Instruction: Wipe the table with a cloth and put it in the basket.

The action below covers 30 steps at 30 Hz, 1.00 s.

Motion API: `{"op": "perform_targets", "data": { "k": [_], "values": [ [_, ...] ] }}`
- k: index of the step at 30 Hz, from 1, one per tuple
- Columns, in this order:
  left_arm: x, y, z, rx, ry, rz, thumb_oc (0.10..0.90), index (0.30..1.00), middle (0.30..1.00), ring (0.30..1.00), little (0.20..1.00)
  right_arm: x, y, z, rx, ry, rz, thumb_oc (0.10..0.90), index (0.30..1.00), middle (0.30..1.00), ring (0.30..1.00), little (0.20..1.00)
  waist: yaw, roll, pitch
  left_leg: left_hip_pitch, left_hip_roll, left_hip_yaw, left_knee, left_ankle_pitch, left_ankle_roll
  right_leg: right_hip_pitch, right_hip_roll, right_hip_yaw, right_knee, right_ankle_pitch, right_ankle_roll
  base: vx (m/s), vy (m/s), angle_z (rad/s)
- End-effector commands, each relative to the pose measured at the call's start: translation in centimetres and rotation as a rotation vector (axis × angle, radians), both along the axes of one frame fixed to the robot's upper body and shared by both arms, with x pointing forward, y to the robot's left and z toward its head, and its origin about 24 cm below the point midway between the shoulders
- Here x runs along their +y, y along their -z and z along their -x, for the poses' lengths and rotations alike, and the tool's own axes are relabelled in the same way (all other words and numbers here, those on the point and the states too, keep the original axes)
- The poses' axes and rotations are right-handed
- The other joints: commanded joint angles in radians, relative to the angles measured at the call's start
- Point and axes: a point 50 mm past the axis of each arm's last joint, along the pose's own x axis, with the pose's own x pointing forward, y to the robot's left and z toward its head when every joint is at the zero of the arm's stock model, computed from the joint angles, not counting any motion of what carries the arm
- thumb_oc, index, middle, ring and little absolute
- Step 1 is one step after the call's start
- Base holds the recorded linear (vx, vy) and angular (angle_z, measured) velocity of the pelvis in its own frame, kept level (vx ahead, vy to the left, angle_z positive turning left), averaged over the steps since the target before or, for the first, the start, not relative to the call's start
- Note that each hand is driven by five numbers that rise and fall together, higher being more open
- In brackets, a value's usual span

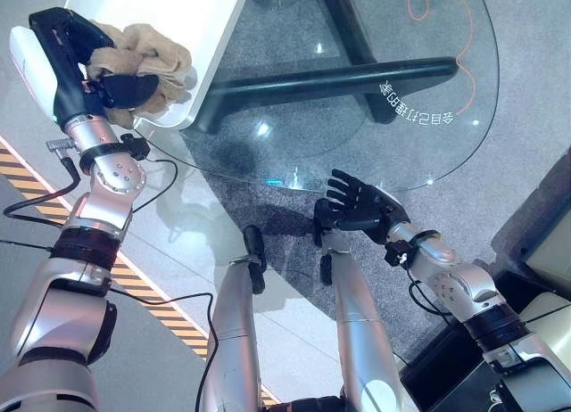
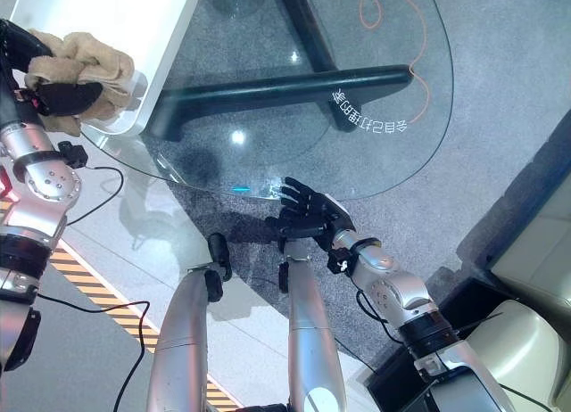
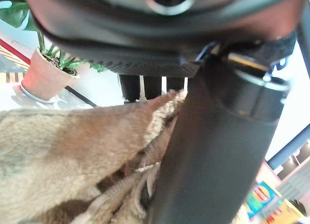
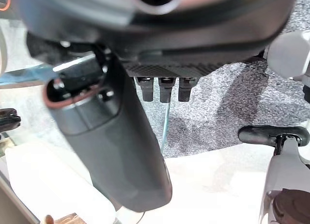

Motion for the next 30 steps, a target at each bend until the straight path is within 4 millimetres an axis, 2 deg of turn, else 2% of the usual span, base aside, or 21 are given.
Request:
{"op": "perform_targets", "data": {
  "k": [1, 5, 17, 19, 27, 28, 29, 30],
  "values": [
    [1.7, -8.8, 3.6, -0.377, -0.128, -0.069, 0.100, 0.300, 0.300, 0.300, 0.200, 0.4, -3.3, 0.1, -0.142, -0.083, -0.067, 0.800, 0.900, 0.900, 0.900, 0.900, 0.014, -0.011, -0.024, 0.048, -0.037, 0.061, -0.144, 0.066, 0.063, 0.027, 0.023, 0.011, -0.053, 0.000, 0.012, 0.00, 0.036, 0.02],
    [1.5, -10.3, 3.6, -0.411, -0.148, -0.039, 0.100, 0.300, 0.300, 0.300, 0.200, 0.7, -3.9, -0.1, -0.148, -0.094, -0.075, 0.800, 0.900, 0.900, 0.900, 0.900, 0.007, -0.014, -0.024, 0.035, -0.040, 0.055, -0.156, 0.063, 0.060, -0.001, 0.023, 0.008, -0.052, 0.006, 0.016, -0.01, 0.033, 0.01],
    [1.0, -11.9, 3.1, -0.417, -0.186, -0.055, 0.100, 0.300, 0.300, 0.300, 0.200, 0.7, -4.3, -0.5, -0.160, -0.086, -0.084, 0.800, 0.900, 0.900, 0.900, 0.900, -0.018, -0.027, -0.024, 0.030, -0.043, 0.053, -0.179, 0.061, 0.059, -0.029, 0.032, 0.016, -0.057, 0.022, 0.019, 0.00, 0.008, 0.01],
    [0.6, -12.7, 2.8, -0.395, -0.194, -0.085, 0.100, 0.300, 0.300, 0.300, 0.200, 0.7, -4.3, -0.5, -0.161, -0.092, -0.090, 0.800, 0.900, 0.900, 0.900, 0.900, -0.029, -0.036, -0.024, 0.031, -0.040, 0.055, -0.183, 0.061, 0.055, -0.029, 0.035, 0.017, -0.063, 0.027, 0.019, 0.00, 0.000, 0.00],
    [-0.2, -13.1, 1.6, -0.284, -0.167, -0.113, 0.100, 0.300, 0.300, 0.300, 0.200, 0.9, -4.2, -0.6, -0.161, -0.113, -0.101, 0.800, 0.900, 0.900, 0.900, 0.900, -0.049, -0.050, -0.024, 0.037, -0.042, 0.057, -0.201, 0.064, 0.051, -0.030, 0.044, 0.022, -0.080, 0.039, 0.021, 0.00, -0.001, -0.01],
    [0.0, -12.9, 1.3, -0.254, -0.164, -0.096, 0.119, 0.316, 0.316, 0.316, 0.219, 1.0, -4.1, -0.6, -0.164, -0.113, -0.103, 0.800, 0.900, 0.900, 0.900, 0.900, -0.050, -0.051, -0.024, 0.037, -0.044, 0.056, -0.203, 0.065, 0.050, -0.030, 0.044, 0.022, -0.083, 0.040, 0.021, 0.00, -0.010, -0.09],
    [0.1, -12.8, 1.1, -0.224, -0.162, -0.083, 0.180, 0.368, 0.368, 0.368, 0.280, 1.1, -4.1, -0.7, -0.166, -0.113, -0.103, 0.800, 0.900, 0.900, 0.900, 0.900, -0.051, -0.052, -0.024, 0.037, -0.044, 0.056, -0.206, 0.067, 0.048, -0.029, 0.044, 0.023, -0.087, 0.041, 0.022, 0.00, -0.016, -0.10],
    [0.4, -12.5, 0.9, -0.198, -0.165, -0.070, 0.586, 0.716, 0.716, 0.716, 0.686, 1.1, -4.1, -0.7, -0.166, -0.113, -0.104, 0.800, 0.900, 0.900, 0.900, 0.900, -0.052, -0.053, -0.024, 0.035, -0.044, 0.053, -0.204, 0.067, 0.049, -0.032, 0.046, 0.024, -0.084, 0.042, 0.021, 0.00, -0.015, -0.07]
  ]
}}
